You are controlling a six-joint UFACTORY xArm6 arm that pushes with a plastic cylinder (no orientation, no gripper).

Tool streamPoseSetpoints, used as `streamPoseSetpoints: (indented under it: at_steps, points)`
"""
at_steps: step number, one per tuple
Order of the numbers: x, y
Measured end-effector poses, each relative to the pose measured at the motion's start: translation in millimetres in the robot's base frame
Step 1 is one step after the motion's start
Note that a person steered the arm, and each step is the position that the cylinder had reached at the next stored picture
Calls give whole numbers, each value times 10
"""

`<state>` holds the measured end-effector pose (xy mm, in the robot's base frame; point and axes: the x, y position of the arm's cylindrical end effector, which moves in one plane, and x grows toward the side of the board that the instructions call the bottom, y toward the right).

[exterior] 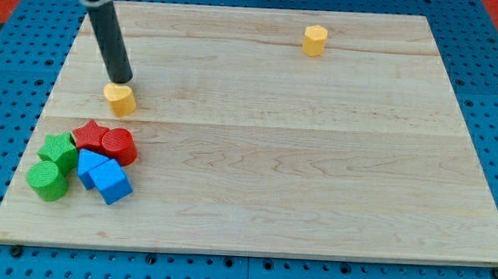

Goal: Push the hexagon towards the bottom right of the board

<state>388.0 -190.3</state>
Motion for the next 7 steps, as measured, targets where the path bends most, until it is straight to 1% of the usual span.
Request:
streamPoseSetpoints:
  at_steps: [1, 2, 3, 4, 5, 6, 7]
  points:
    - [356, 121]
    - [385, 104]
    - [-108, 519]
    - [-375, 960]
    - [-655, 1235]
    - [-844, 1475]
    - [-860, 1650]
